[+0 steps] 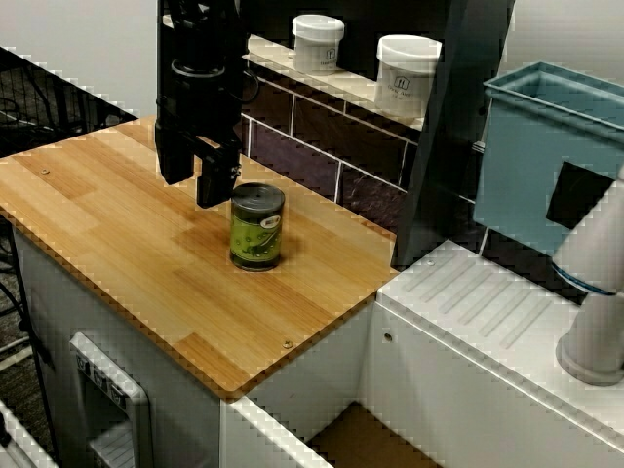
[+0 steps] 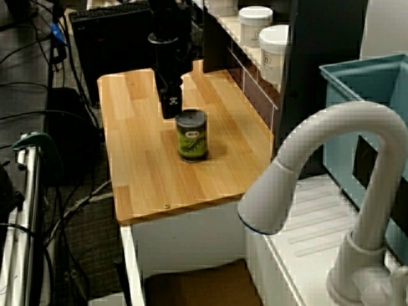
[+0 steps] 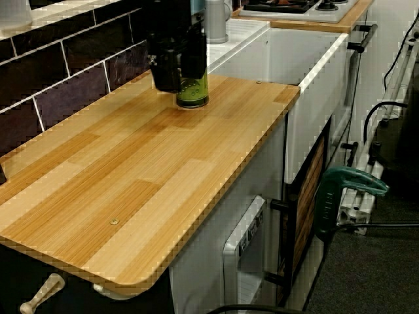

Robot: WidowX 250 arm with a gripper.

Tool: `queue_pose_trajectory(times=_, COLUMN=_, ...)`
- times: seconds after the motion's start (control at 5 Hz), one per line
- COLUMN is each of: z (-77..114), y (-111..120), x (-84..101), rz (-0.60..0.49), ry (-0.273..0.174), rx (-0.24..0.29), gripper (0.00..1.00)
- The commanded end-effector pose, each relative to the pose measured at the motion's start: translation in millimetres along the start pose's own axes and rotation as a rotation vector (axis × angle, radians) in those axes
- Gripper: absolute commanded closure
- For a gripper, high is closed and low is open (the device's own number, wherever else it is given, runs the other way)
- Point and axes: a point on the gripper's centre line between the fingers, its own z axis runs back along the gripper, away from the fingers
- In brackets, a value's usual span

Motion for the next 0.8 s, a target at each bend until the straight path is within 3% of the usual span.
queue_pose_trajectory(times=0.0, z=21.7, y=-22.6, x=-4.2, rz=-0.029, ry=-0.054, rx=0.0, gripper=0.0)
queue_pose_trajectory(times=0.4, z=27.2, y=-22.8, x=-12.6, rz=-0.054, ry=-0.037, rx=0.006, gripper=0.0)
queue_pose_trajectory(times=0.6, z=42.8, y=-21.0, x=-17.5, rz=-0.07, ry=-0.05, rx=-0.021, gripper=0.0)
